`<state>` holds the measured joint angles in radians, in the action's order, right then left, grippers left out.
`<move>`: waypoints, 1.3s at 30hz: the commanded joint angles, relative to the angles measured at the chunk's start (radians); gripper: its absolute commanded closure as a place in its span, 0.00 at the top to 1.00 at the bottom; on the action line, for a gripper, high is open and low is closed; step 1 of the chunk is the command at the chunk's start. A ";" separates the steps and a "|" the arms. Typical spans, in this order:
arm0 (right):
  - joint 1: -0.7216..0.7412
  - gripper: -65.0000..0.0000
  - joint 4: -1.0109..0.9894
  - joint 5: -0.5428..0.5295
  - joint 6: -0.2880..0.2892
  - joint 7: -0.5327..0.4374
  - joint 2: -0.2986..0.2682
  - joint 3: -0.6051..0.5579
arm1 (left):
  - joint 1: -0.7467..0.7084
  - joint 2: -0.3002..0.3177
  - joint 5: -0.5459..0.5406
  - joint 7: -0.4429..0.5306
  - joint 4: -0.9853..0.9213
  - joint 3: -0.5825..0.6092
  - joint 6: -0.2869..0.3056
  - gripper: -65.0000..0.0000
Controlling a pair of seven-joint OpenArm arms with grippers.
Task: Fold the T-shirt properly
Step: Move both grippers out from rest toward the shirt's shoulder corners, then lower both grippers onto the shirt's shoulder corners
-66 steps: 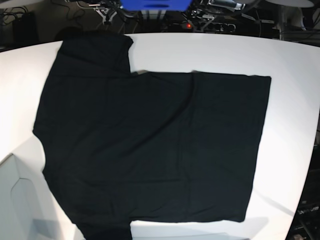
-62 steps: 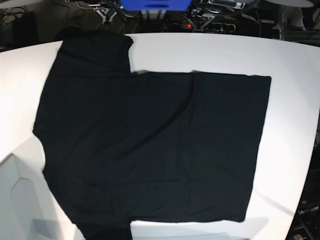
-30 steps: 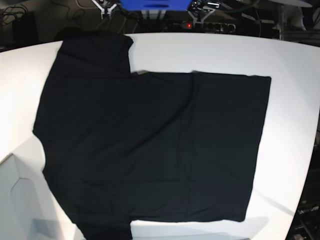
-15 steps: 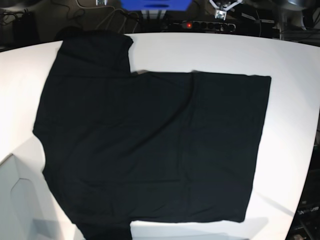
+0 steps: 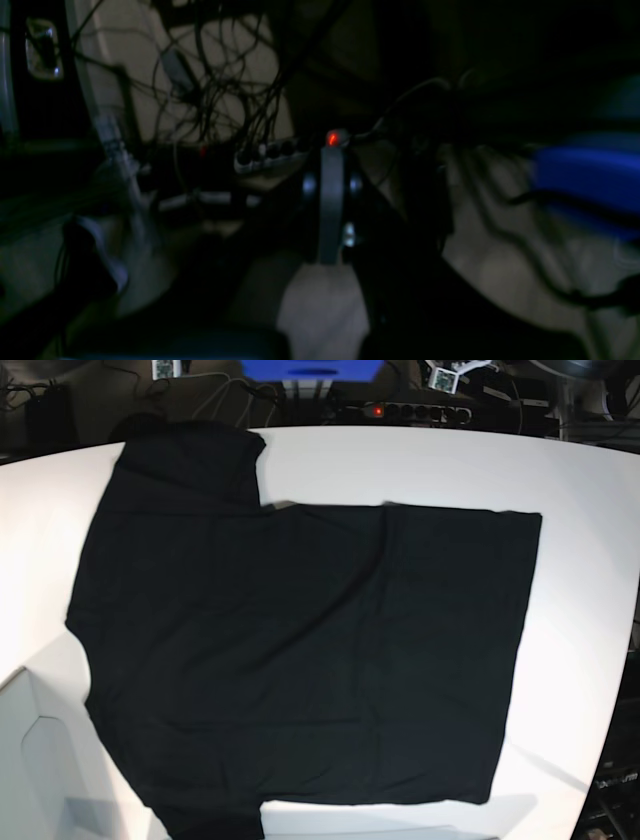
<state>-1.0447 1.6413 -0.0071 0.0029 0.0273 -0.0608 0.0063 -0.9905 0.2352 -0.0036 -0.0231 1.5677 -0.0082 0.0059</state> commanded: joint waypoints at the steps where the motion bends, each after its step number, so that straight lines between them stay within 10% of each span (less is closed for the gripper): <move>1: -0.044 0.00 0.055 -0.004 0.003 -0.017 -0.007 0.010 | -0.040 0.011 0.001 0.024 0.046 -0.014 -0.002 0.01; 11: -0.157 0.17 0.386 -0.006 0.003 -0.017 -0.012 0.082 | -0.129 0.023 0.001 0.024 0.340 -0.091 -0.004 0.03; 17: -0.084 0.40 0.383 -0.006 0.003 -0.017 -0.014 0.082 | -0.094 0.023 -0.011 0.030 0.382 -0.148 -0.002 0.42; 27: 0.037 0.43 0.385 -0.006 0.003 0.122 -0.018 0.082 | 0.066 0.028 -0.404 -0.039 0.348 -0.390 -0.002 0.54; 39: 0.097 0.43 0.383 -0.003 0.003 0.150 -0.018 0.082 | 0.379 0.028 -0.459 -0.257 0.145 -0.508 0.001 0.63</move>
<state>-0.9325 2.0094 -0.0120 0.0040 0.1993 -0.0765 0.0853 -0.6132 0.2516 -0.4576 -0.3038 1.6989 -0.5110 0.0055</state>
